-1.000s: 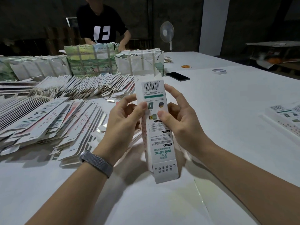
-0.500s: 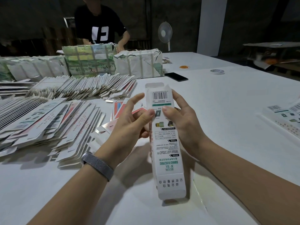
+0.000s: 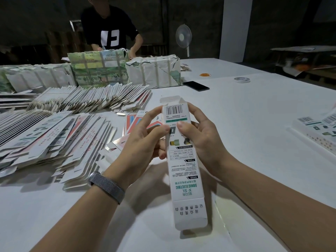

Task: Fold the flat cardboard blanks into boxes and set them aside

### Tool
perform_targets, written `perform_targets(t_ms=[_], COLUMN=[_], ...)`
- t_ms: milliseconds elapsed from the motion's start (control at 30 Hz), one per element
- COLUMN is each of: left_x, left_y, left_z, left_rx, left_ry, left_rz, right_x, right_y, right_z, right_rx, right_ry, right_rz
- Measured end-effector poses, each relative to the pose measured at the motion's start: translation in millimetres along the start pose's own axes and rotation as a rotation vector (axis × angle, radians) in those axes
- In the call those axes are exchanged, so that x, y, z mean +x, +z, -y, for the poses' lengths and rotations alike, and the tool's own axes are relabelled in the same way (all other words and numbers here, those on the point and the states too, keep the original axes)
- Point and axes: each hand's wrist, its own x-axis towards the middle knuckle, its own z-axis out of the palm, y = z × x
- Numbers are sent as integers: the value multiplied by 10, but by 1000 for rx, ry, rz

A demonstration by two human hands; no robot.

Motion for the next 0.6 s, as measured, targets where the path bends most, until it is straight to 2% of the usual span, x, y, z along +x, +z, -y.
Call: perform_targets(t_ms=[600], left_x=[8], left_y=[-53], left_z=[48], left_rx=[10], left_ry=[-7], left_rz=[56], right_x=[27], right_y=[-12], right_z=[-19], right_rx=[-42], right_ry=[75], right_rz=[-16])
